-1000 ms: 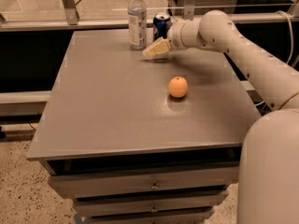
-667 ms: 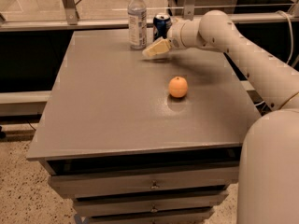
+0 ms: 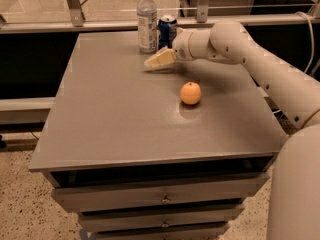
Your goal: Move pepsi can near blue plastic bottle
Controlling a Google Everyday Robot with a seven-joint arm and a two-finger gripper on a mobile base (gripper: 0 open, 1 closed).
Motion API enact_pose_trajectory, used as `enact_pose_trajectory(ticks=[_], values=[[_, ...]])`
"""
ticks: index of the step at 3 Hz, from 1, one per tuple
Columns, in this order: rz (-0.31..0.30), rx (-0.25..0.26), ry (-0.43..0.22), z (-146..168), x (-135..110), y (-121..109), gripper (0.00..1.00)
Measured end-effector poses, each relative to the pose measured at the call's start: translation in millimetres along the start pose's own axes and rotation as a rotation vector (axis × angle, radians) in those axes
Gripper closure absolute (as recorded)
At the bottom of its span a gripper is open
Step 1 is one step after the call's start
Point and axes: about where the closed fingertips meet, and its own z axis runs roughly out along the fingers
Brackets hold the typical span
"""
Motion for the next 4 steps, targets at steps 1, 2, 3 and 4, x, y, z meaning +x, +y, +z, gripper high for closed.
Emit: enact_pose_trajectory(ticks=[1,2,3,4], values=[[0.023,-0.029,-0.004,5,4,13,0.0],[0.012,-0.004,-0.002,-8,0,9,0.0],[-0.065,0.096,-0.012,-74,-36,-9,0.0],[-0.123,0.141,-0.02,-132,-69,-19,0.0]])
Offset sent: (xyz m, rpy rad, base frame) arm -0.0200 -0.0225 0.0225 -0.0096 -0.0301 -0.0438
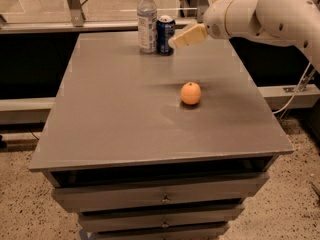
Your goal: Move pepsi can near blue plastic bottle
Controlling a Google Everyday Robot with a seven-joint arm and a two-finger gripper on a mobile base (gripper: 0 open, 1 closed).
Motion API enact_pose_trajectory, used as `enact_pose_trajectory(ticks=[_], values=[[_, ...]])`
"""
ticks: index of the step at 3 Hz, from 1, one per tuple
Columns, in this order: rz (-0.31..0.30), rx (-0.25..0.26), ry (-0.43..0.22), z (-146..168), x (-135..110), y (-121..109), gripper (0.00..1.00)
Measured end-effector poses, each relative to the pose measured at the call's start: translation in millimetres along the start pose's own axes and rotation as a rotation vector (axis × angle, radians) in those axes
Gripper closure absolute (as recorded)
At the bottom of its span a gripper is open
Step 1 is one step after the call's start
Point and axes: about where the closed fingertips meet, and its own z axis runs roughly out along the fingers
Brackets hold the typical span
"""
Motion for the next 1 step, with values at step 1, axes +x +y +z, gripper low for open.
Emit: enact_pose_trajectory(ticks=[1], values=[[0.0,0.0,0.0,0.0,0.0,0.0,0.0]])
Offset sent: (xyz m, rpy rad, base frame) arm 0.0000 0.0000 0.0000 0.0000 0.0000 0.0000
